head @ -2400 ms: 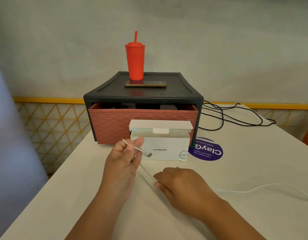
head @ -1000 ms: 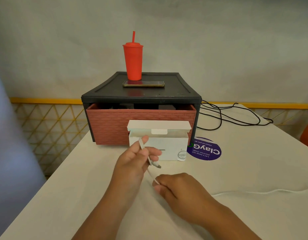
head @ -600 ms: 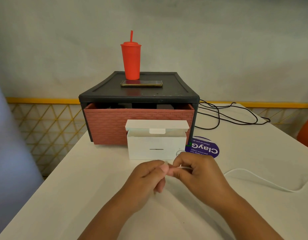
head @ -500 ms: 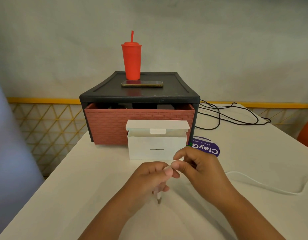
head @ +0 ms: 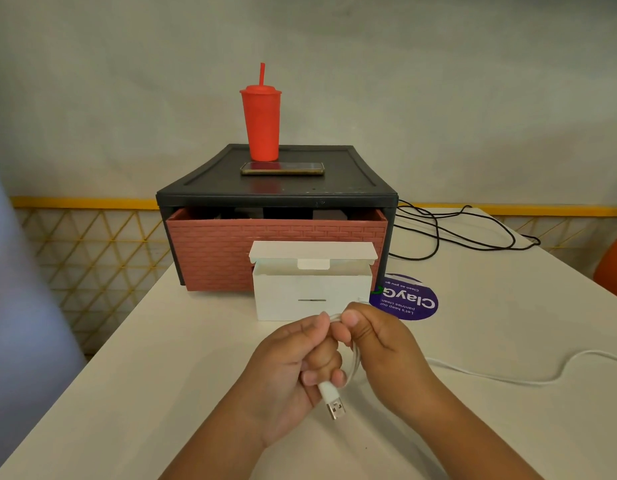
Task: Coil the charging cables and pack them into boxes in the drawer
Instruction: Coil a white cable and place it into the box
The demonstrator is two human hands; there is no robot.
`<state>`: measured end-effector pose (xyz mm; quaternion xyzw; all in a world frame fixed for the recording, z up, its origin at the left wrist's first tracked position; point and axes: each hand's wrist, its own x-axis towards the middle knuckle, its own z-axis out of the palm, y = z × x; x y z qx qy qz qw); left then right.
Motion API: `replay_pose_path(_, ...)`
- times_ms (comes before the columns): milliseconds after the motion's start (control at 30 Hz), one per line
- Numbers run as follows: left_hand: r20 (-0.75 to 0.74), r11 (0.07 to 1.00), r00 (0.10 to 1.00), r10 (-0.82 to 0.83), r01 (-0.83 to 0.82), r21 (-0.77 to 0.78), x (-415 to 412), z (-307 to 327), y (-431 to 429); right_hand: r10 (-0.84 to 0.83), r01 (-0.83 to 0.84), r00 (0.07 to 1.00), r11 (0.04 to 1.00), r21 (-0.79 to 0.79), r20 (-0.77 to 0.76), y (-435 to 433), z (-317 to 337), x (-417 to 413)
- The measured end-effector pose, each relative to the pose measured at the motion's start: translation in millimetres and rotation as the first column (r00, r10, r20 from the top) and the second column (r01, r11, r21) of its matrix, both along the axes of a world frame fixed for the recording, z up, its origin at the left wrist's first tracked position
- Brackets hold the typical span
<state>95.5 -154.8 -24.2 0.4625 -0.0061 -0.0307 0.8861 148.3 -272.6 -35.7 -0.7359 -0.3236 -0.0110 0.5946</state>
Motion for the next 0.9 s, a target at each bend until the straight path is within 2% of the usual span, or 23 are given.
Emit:
replay_pose_path(100, -0.028, 0.999, 0.999, 0.026, -0.025, 0.036, 1.1, -1.7, -0.5, -0.006, 0.005, 0.999, 1.000, -0.019, -0.034, -0.6, -2.6, 1.8)
replay_pose_path(167, -0.036, 0.991, 0.997, 0.063, -0.059, 0.120, 3.0, -4.8, -0.4, -0.046, 0.046, 0.999, 0.998, -0.053, -0.011, -1.0, -5.6, 3.7)
replay_pose_path(233, 0.009, 0.955, 0.997, 0.082, -0.081, 0.284, 5.7, -9.0, 1.4, -0.089, 0.091, 0.996, 0.992, -0.086, 0.032, -1.9, -6.7, 5.3)
replay_pose_path(300, 0.053, 0.876, 0.996, 0.076, -0.092, 0.473, 7.9, -11.6, 5.7, -0.132, 0.138, 0.989, 0.986, -0.096, 0.058, -3.6, -5.1, 7.1)
replay_pose_path(367, 0.046, 0.803, 0.996, 0.072, -0.085, 0.590, 8.9, -12.3, 10.2, -0.206, 0.218, 0.973, 0.969, -0.116, 0.107, -7.0, -3.8, 11.1)
replay_pose_path(533, -0.037, 0.726, 0.999, 0.029, 0.004, 0.688, 7.8, -10.7, 10.2, -0.329, 0.377, 0.914, 0.905, -0.196, 0.237, -14.5, -5.4, 18.2)
replay_pose_path(733, 0.001, 0.692, 0.988, 0.154, -0.109, 0.713, 6.7, -10.8, 4.1, -0.332, 0.411, 0.895, 0.875, -0.258, 0.298, -14.1, -0.2, 13.5)
replay_pose_path(833, 0.094, 0.551, 0.964, 0.250, -0.221, 0.805, 5.8, -12.5, 0.5, -0.322, 0.446, 0.875, 0.826, -0.344, 0.362, -12.6, 0.5, 11.0)
replay_pose_path(900, 0.197, 0.412, 0.934, 0.297, -0.312, 0.856, 4.5, -13.7, 0.7, -0.314, 0.449, 0.876, 0.809, -0.379, 0.366, -14.1, 1.3, 12.1)
